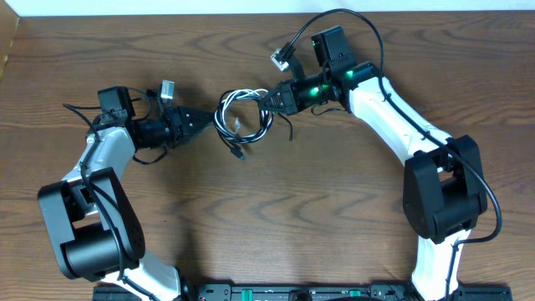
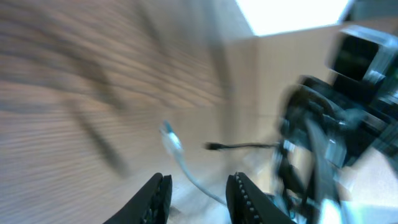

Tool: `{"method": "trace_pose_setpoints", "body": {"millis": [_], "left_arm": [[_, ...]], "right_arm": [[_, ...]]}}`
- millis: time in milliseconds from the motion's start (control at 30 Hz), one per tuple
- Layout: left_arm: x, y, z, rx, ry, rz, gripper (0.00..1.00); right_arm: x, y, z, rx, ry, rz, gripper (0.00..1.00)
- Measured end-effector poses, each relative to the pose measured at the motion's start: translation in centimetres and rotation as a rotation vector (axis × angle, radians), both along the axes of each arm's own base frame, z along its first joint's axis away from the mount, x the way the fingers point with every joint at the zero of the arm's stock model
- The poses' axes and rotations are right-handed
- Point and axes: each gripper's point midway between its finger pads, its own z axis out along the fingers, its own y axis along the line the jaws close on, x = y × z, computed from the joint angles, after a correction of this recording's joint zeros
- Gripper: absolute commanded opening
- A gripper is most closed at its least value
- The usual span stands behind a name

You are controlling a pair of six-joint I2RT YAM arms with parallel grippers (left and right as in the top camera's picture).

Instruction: Untangle cables

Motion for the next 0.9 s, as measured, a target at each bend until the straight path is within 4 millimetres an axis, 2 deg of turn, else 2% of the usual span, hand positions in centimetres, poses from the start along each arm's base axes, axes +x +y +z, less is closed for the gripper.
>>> {"method": "trace_pose_setpoints", "body": {"millis": [167, 367, 633, 900], "left_arm": [[-0.5, -0.8, 1.3, -0.071, -0.038, -0.046, 0.32], [-0.9, -1.9, 1.8, -0.078, -0.097, -0.097, 0.32], [-1.1, -3.6, 1.8, -0.056, -0.165, -0.161, 0.37], [-1.0, -4.6, 0.8, 0.011, -0.162, -0.180, 0.38]], "right_arm": [[1.1, -0.6, -1.0, -0.065, 0.018, -0.082, 0.01], [2.4, -1.1, -1.6, -0.115, 0.041, -0.177, 0.01], [2.9, -1.3, -1.7, -0.124, 0.065, -0.224, 0.01], [2.7, -0.9, -1.8, -0.127, 0.075, -0.227, 0.01]]}}
